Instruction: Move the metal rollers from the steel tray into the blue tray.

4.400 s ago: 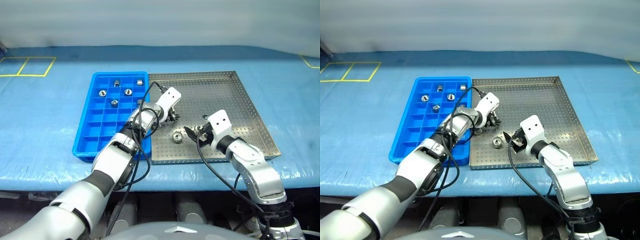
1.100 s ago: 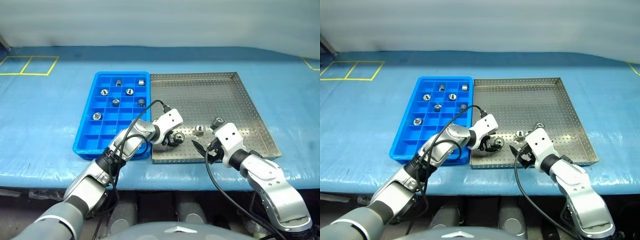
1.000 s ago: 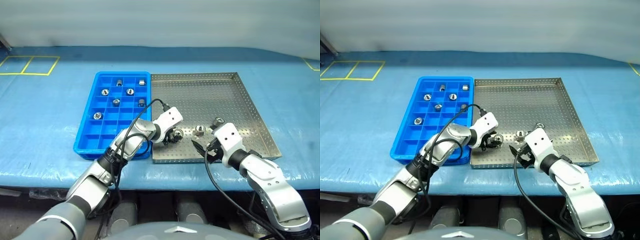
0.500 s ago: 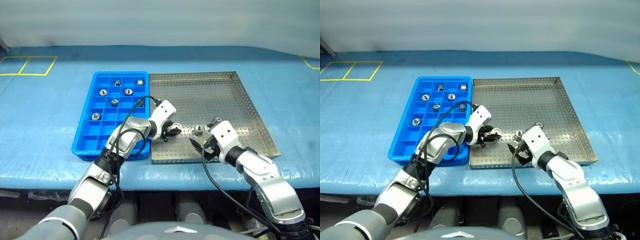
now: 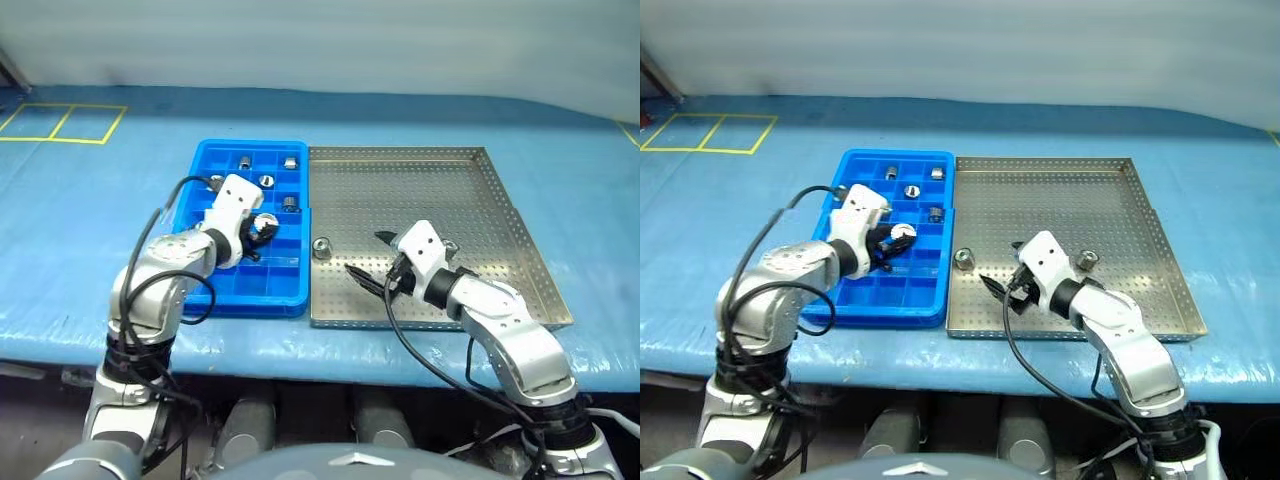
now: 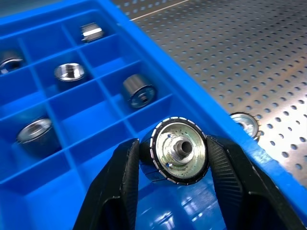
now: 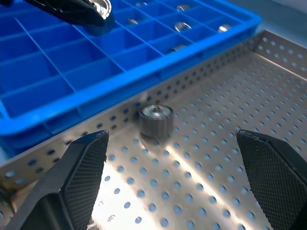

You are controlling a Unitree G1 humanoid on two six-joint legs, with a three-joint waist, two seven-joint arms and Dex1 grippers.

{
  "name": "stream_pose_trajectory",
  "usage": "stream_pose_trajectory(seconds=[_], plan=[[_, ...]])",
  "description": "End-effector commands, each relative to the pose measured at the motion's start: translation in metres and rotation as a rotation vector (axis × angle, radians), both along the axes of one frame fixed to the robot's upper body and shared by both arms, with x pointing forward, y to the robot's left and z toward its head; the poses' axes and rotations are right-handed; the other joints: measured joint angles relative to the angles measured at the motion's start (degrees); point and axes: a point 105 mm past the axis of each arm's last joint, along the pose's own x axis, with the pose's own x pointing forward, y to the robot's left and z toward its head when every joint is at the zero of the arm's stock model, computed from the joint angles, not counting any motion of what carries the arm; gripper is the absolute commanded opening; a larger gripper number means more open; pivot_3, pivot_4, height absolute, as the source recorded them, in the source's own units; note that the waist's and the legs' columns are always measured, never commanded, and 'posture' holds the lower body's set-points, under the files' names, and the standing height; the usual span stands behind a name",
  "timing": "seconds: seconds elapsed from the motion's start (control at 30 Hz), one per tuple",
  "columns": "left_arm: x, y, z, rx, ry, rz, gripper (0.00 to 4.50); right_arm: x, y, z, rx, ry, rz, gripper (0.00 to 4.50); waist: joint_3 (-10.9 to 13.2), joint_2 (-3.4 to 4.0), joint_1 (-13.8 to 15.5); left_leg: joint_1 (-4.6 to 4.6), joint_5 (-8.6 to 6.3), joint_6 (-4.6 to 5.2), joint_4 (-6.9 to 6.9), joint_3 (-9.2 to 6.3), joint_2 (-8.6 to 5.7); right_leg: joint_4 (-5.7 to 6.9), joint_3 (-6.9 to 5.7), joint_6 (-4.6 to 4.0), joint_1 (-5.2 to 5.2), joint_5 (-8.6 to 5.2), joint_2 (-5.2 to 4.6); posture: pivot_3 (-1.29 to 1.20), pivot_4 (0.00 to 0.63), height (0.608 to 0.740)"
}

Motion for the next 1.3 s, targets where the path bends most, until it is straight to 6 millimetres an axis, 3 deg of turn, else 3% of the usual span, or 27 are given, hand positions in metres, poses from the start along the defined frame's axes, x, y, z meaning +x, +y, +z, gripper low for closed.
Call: stream_pose_trajectory(seconds=[0.03, 0.23, 0.5, 0.53, 0.67, 0.7, 0.83, 0.97, 1.3], plan=[[-0.011, 0.027, 0.016, 0.024, -0.051, 0.163, 1.85, -0.004, 0.013, 0.016, 0.052, -0.049, 0.087, 4.50, 0.01, -0.02, 0.88, -0.01, 0.00, 0.00, -0.01, -0.04, -0.01, 0.00, -0.03, 0.00, 0.02, 0.00, 0.00, 0.12, 0.150, 0.740], [-0.041, 0.060, 0.014, 0.044, -0.016, 0.339, 1.85, 0.000, 0.016, 0.012, 0.034, -0.034, 0.106, 4.50, 0.08, -0.14, 1.89, -0.04, 0.01, -0.06, -0.03, -0.14, -0.03, -0.01, -0.12, -0.05, 0.01, -0.03, 0.00, 0.17, 0.150, 0.740], [-0.059, 0.057, -0.015, 0.062, 0.097, 0.334, 1.85, 0.004, 0.016, 0.008, 0.012, -0.024, 0.105, 4.50, 0.11, -0.18, 3.30, -0.03, 0.04, -0.14, -0.03, -0.20, -0.03, 0.03, -0.17, -0.14, 0.02, -0.08, -0.01, 0.18, 0.150, 0.740], [-0.059, 0.053, -0.017, 0.070, 0.096, 0.307, 2.59, 0.005, 0.015, 0.008, 0.007, -0.025, 0.099, 4.50, 0.11, -0.18, 3.44, -0.03, 0.04, -0.15, -0.03, -0.21, -0.02, 0.02, -0.18, -0.15, 0.02, -0.08, 0.00, 0.18, 0.150, 0.740], [-0.050, 0.044, -0.009, 0.035, 0.035, 0.298, 3.88, 0.008, 0.013, 0.006, -0.027, -0.027, 0.068, 4.50, 0.11, -0.18, 3.85, -0.06, 0.03, -0.16, -0.04, -0.20, -0.02, 0.01, -0.18, -0.18, 0.00, -0.09, -0.01, 0.17, 0.150, 0.740], [-0.046, 0.037, -0.002, 0.006, 0.000, 0.269, 4.18, 0.008, 0.013, 0.006, -0.031, -0.029, 0.061, 4.50, 0.11, -0.19, 3.92, -0.06, 0.04, -0.16, -0.04, -0.20, -0.02, 0.00, -0.19, -0.18, 0.00, -0.10, -0.02, 0.17, 0.150, 0.740], [-0.036, -0.004, 0.024, -0.115, -0.108, 0.049, 4.18, 0.007, 0.010, 0.006, -0.044, -0.036, 0.034, 4.50, 0.11, -0.19, 3.91, -0.08, 0.06, -0.20, -0.04, -0.21, -0.02, -0.01, -0.20, -0.18, 0.00, -0.10, -0.02, 0.12, 0.150, 0.740], [-0.033, -0.050, 0.035, -0.172, -0.135, -0.208, 4.18, 0.007, -0.004, 0.007, -0.078, -0.049, -0.023, 4.50, 0.11, -0.19, 3.67, -0.13, 0.05, -0.20, -0.05, -0.18, -0.04, -0.09, -0.20, -0.18, -0.01, -0.09, -0.05, 0.08, 0.150, 0.740], [-0.012, -0.137, 0.010, -0.090, -0.054, -0.663, 4.18, -0.006, -0.065, 0.001, -0.354, -0.051, -0.292, 4.50, 0.11, -0.18, 2.11, -0.17, 0.03, -0.16, -0.03, -0.09, -0.07, -0.14, -0.20, -0.17, -0.03, -0.10, -0.09, -0.05, 0.150, 0.740]])
